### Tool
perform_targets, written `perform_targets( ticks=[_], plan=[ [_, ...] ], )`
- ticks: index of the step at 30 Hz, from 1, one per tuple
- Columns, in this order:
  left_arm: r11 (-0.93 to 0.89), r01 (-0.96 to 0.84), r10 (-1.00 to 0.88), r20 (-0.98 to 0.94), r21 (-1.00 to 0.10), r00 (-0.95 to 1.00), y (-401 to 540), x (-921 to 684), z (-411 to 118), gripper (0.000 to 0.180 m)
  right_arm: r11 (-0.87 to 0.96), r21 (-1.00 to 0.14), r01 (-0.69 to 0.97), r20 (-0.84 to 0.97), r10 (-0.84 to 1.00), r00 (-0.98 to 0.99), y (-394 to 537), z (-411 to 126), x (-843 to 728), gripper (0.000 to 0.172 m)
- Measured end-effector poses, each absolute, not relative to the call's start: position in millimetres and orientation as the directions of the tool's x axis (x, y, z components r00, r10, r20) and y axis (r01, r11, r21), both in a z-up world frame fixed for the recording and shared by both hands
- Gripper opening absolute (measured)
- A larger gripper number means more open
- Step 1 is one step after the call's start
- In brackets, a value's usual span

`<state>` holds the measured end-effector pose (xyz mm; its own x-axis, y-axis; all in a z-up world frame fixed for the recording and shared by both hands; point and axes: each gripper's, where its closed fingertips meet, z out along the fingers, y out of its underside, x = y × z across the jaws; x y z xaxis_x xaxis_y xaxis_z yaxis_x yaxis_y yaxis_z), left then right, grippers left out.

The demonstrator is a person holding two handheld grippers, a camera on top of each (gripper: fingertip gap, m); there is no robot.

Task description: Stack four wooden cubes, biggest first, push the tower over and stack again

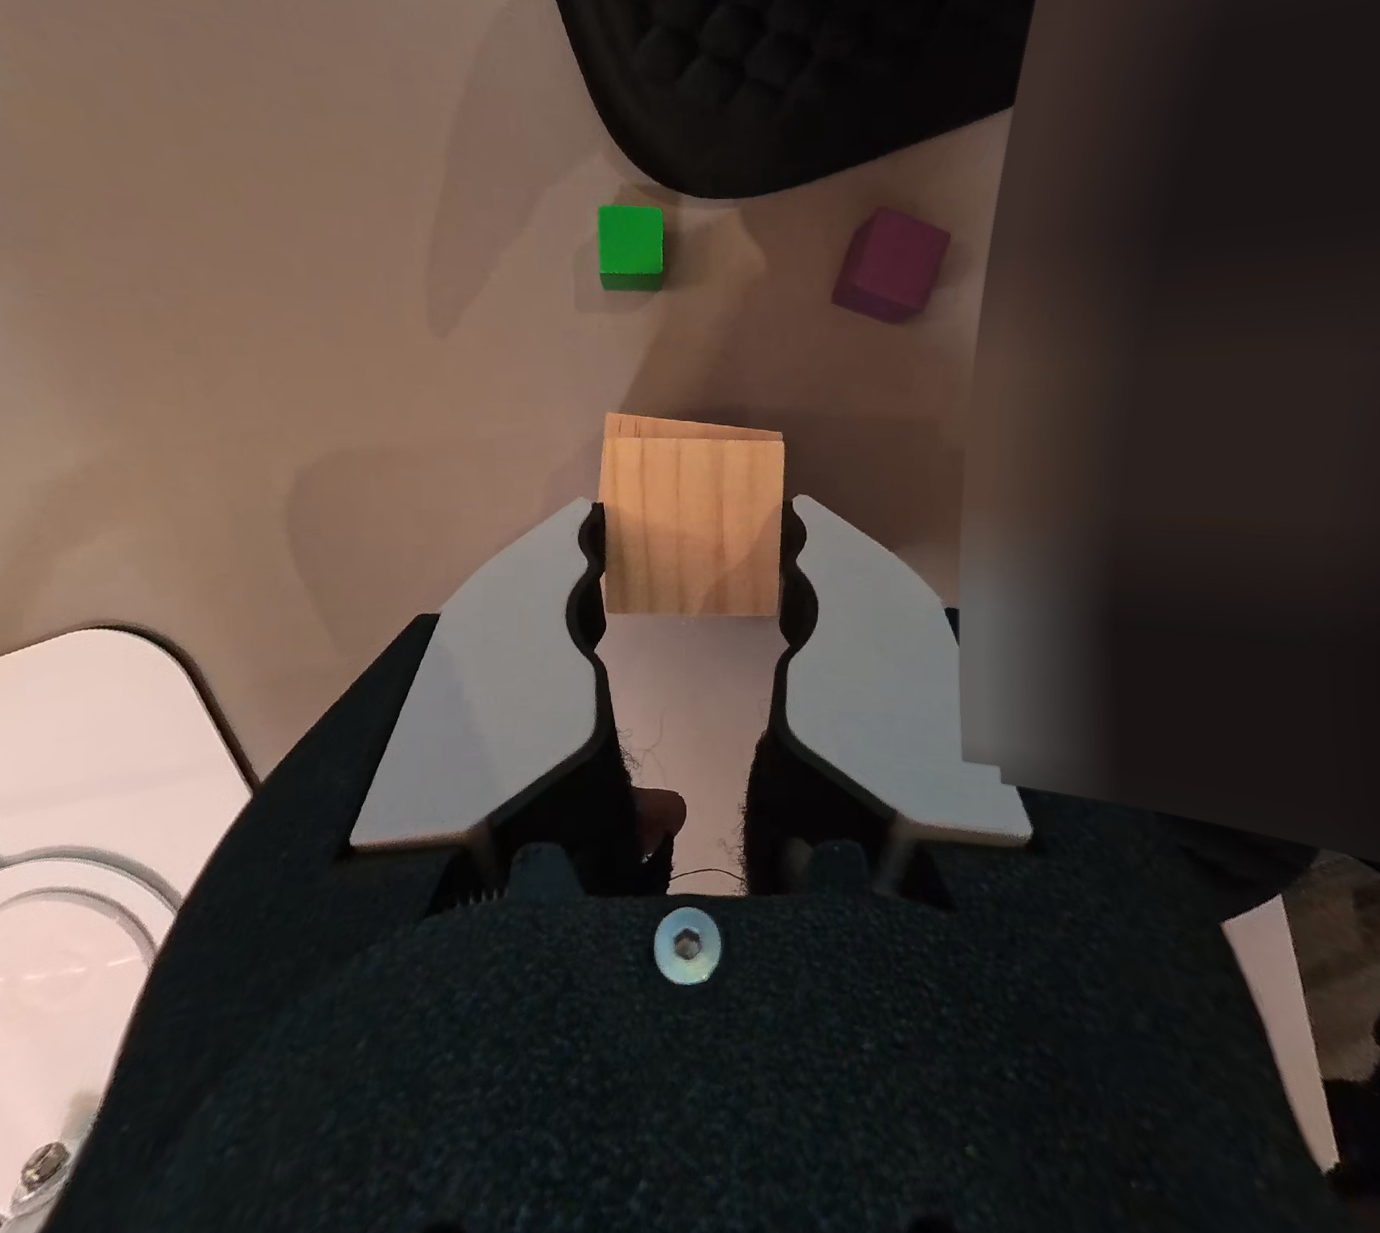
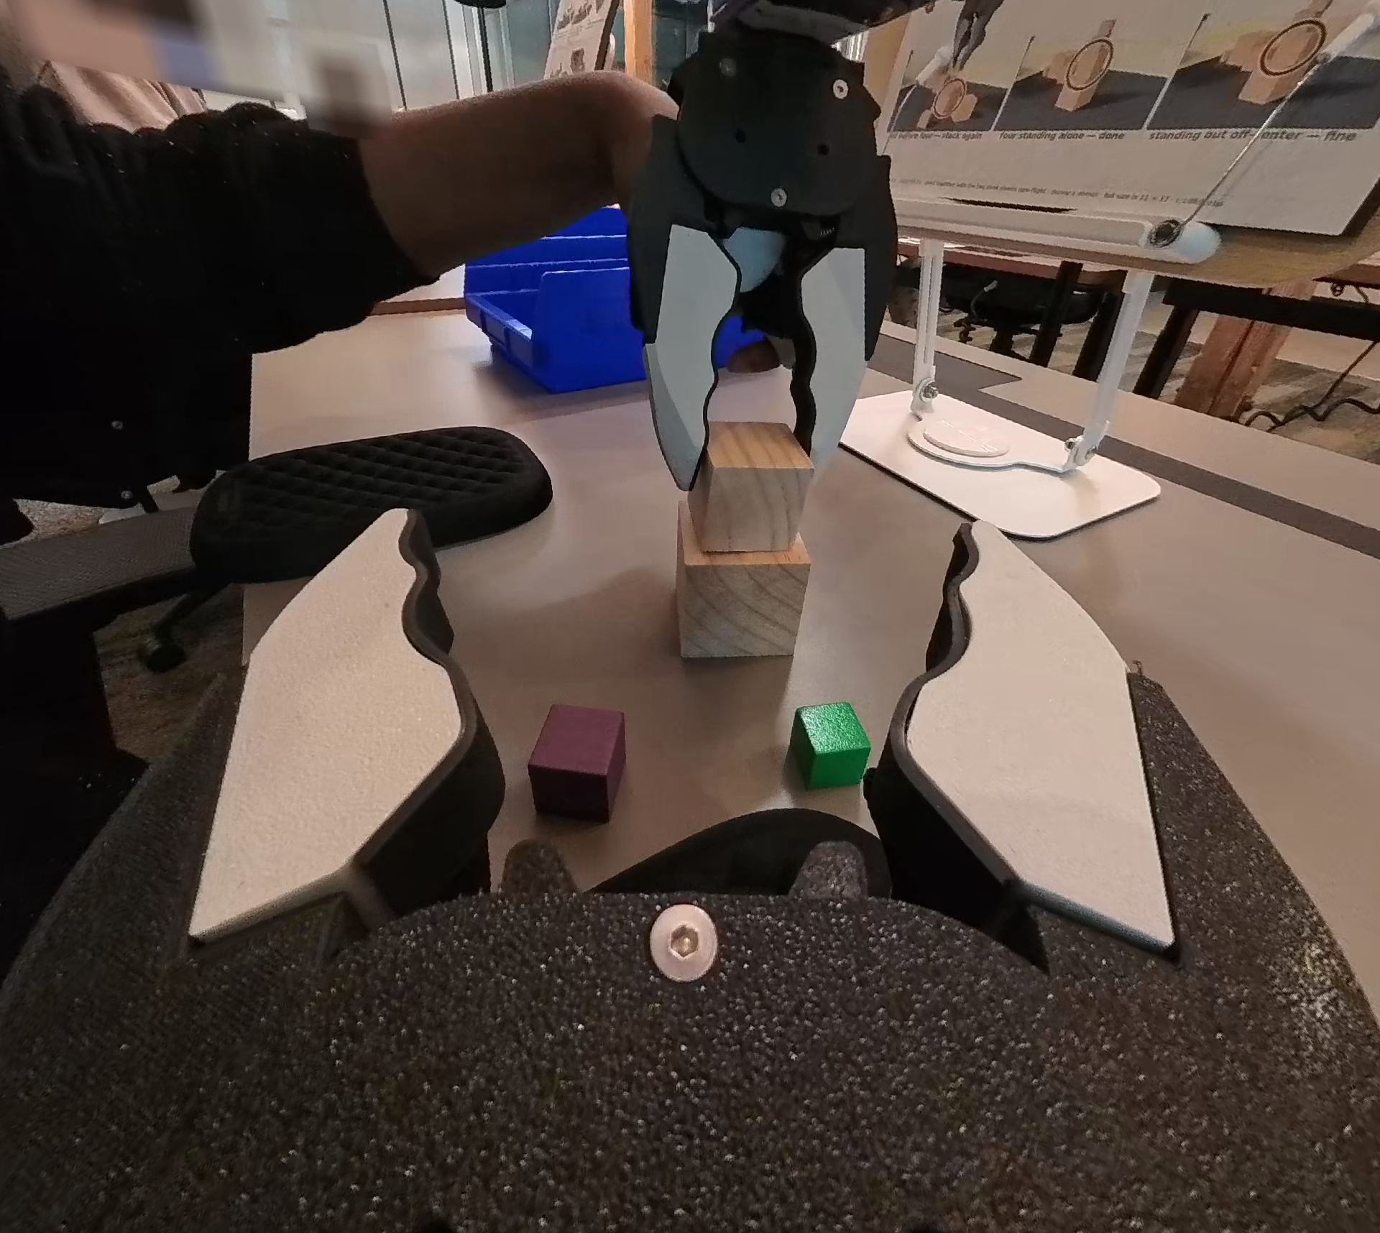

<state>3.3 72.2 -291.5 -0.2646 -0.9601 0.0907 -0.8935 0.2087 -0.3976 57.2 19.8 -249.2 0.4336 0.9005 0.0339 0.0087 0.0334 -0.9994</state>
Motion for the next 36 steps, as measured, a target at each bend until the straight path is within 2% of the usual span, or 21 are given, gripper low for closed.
perform_targets(
  ticks=[15,19,22,25,28,31,34,36],
  plan=[
    [0.213,-0.872,-0.951,0.110,-0.441,-0.288,73,3,-291,0.045,0.037,-0.999,0.012,0.038,0.901,0.433,19,-250,57,0.123],
    [0.128,-0.880,-0.943,0.219,-0.457,-0.251,64,2,-284,0.071,0.039,-0.999,0.010,0.040,0.903,0.428,19,-249,57,0.121],
    [0.098,-0.859,-0.951,0.209,-0.502,-0.230,63,6,-273,0.079,0.039,-0.999,0.001,0.036,0.904,0.426,18,-248,58,0.121],
    [0.117,-0.807,-0.980,0.066,-0.579,-0.190,62,16,-256,0.103,0.043,-0.999,-0.005,0.037,0.911,0.411,16,-247,57,0.122],
    [0.170,-0.766,-0.982,-0.168,-0.620,-0.081,59,25,-243,0.131,0.053,-0.999,-0.007,0.046,0.922,0.384,12,-247,56,0.127],
    [0.167,-0.756,-0.935,-0.344,-0.633,0.082,50,27,-239,0.126,0.061,-0.998,-0.018,0.051,0.935,0.351,7,-246,56,0.133],
    [0.086,-0.726,-0.923,-0.328,-0.683,0.200,23,31,-255,0.108,0.064,-0.997,-0.038,0.047,0.943,0.329,4,-243,57,0.135],
    [0.047,-0.694,-0.934,-0.278,-0.718,0.225,3,35,-270,0.081,0.059,-0.997,-0.046,0.040,0.945,0.326,4,-243,58,0.135]
  ],
)
